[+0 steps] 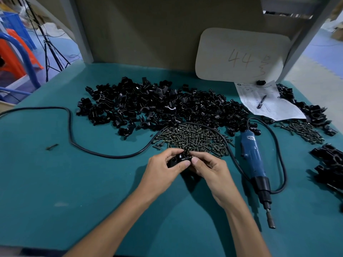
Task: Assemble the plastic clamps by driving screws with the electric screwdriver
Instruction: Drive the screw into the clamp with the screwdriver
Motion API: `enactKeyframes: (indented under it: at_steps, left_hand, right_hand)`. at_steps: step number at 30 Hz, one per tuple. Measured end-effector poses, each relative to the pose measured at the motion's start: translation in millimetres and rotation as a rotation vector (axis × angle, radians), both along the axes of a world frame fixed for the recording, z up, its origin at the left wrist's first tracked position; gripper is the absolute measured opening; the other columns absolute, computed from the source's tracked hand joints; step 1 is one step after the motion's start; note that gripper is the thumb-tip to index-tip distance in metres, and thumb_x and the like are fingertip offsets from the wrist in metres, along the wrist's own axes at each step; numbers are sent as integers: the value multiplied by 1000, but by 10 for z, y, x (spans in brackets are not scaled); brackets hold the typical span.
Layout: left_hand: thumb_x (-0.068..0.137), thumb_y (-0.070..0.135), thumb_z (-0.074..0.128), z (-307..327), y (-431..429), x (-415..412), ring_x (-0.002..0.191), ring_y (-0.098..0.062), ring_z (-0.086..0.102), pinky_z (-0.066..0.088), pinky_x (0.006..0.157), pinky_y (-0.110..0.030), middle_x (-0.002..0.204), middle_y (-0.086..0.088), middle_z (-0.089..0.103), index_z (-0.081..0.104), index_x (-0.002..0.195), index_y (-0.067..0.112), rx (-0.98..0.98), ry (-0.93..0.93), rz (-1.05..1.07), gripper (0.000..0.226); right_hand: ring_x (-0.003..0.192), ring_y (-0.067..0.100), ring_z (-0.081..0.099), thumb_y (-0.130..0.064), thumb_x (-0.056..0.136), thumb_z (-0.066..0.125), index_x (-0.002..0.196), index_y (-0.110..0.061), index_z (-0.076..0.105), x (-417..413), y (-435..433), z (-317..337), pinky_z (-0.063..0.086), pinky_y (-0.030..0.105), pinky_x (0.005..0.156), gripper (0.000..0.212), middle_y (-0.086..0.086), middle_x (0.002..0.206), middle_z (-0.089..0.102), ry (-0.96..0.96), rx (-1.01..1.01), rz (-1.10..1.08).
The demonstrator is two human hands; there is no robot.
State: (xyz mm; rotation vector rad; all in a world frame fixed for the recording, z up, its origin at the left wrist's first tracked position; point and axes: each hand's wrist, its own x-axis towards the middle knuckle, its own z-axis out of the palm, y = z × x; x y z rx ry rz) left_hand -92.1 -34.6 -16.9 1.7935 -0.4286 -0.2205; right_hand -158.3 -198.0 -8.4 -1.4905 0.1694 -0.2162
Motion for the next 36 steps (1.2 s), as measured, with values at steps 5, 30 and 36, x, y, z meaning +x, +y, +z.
enactKeyframes:
  at_steps: [5, 30, 36]
  left_hand:
    - [85, 38, 80, 5, -2, -6, 104, 5, 67, 54, 97, -32, 105, 20, 74, 69, 114, 35, 14, -8, 15, 31]
    - [80, 58, 70, -9, -8, -21, 112, 10, 60, 51, 98, -24, 108, 31, 68, 62, 109, 52, 29, -100, 34, 31]
    - [83, 49, 74, -28, -2, -13, 113, 10, 60, 49, 100, -24, 109, 31, 68, 63, 112, 46, 10, -69, 41, 31]
  right_hand:
    - [95, 16, 73, -16, 98, 65, 104, -29, 79, 22, 12, -26, 59, 30, 88, 19, 4, 100, 78, 35, 57, -31]
    - [73, 8, 64, -27, 103, 60, 94, -32, 68, 48, 9, -23, 54, 26, 68, 13, -4, 80, 69, -22, -300, -57]
    - [81, 1, 65, -56, 97, 55, 103, -40, 63, -56, -192, 313, 48, 16, 65, 18, -18, 90, 68, 29, -783, -281]
